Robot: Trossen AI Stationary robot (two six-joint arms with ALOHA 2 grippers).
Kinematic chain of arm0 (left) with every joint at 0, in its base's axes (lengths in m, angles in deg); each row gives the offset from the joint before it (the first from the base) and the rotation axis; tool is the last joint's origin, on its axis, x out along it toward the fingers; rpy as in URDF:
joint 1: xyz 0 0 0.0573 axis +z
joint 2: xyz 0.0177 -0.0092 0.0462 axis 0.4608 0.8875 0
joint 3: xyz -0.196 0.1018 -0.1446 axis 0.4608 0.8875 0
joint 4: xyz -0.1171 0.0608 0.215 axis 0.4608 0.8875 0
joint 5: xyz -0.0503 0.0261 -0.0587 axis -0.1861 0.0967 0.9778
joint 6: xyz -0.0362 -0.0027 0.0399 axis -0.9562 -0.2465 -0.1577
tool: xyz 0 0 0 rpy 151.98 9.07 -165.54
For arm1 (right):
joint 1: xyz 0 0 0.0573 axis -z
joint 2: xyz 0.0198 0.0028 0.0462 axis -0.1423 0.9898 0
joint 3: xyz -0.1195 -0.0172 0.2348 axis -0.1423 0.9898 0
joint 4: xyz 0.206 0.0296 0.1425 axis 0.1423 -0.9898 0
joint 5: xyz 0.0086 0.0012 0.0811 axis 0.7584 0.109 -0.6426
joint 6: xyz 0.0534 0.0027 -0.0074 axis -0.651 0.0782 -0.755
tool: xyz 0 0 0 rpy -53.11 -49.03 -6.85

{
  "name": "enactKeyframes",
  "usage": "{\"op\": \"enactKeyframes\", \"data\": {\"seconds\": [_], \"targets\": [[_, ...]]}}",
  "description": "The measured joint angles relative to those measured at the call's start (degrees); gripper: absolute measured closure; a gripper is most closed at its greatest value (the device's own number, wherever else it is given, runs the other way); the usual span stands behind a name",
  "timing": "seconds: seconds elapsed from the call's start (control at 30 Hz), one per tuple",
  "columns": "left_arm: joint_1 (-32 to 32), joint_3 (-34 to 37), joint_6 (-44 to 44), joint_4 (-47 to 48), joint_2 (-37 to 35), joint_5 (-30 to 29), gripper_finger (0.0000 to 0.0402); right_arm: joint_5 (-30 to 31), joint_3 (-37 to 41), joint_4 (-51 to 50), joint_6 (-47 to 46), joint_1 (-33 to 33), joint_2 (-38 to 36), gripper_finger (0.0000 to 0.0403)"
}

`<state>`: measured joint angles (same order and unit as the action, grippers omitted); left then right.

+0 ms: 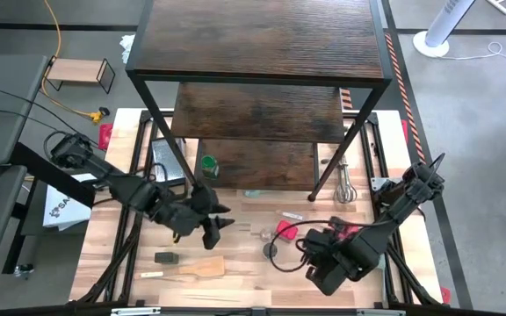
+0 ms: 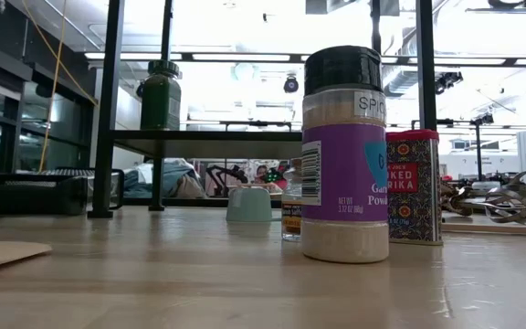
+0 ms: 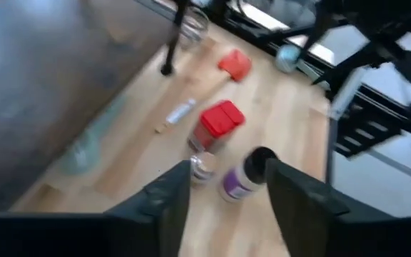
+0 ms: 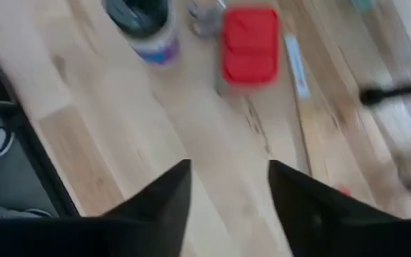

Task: Shelf spices
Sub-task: Put the purple seasoning bottle onto the shelf

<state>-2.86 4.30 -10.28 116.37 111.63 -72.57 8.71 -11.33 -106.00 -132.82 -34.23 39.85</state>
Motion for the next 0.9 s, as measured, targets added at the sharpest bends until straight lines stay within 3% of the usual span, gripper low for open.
{"op": "enactKeyframes", "data": {"seconds": [0.17, 0.33, 0.57, 0.7, 0.8, 0.9], "targets": [[0.9, 0.0, 1.4, -3.5, 0.0, 7.6, 0.0163, 1.7, 0.0, 8.1, 13.0, 3.1, 0.0, 0.0158], [0.1, 0.0, 4.4, -0.2, 0.0, 11.7, 0.0123, 4.0, 0.0, 15.5, 20.8, 6.8, 0.0, 0.0122], [-4.1, 2.0, -2.3, 14.7, 0.0, 8.3, 0.0115, 1.3, 0.0, 27.4, 32.6, 10.9, 2.5, 0.0114], [-7.7, 6.3, -8.4, 14.0, 0.0, 7.7, 0.0115, -3.3, 0.0, 30.3, 36.2, 12.0, 5.5, 0.0114], [-10.1, 8.9, -14.2, 12.2, 0.0, 8.1, 0.0115, -3.5, 0.0, 29.2, 37.8, 12.1, 7.1, 0.0114], [-12.7, 10.8, -19.9, 11.2, 0.0, 4.9, 0.0115, -2.9, 0.0, 28.7, 38.3, 12.1, 8.5, 0.0114]]}}
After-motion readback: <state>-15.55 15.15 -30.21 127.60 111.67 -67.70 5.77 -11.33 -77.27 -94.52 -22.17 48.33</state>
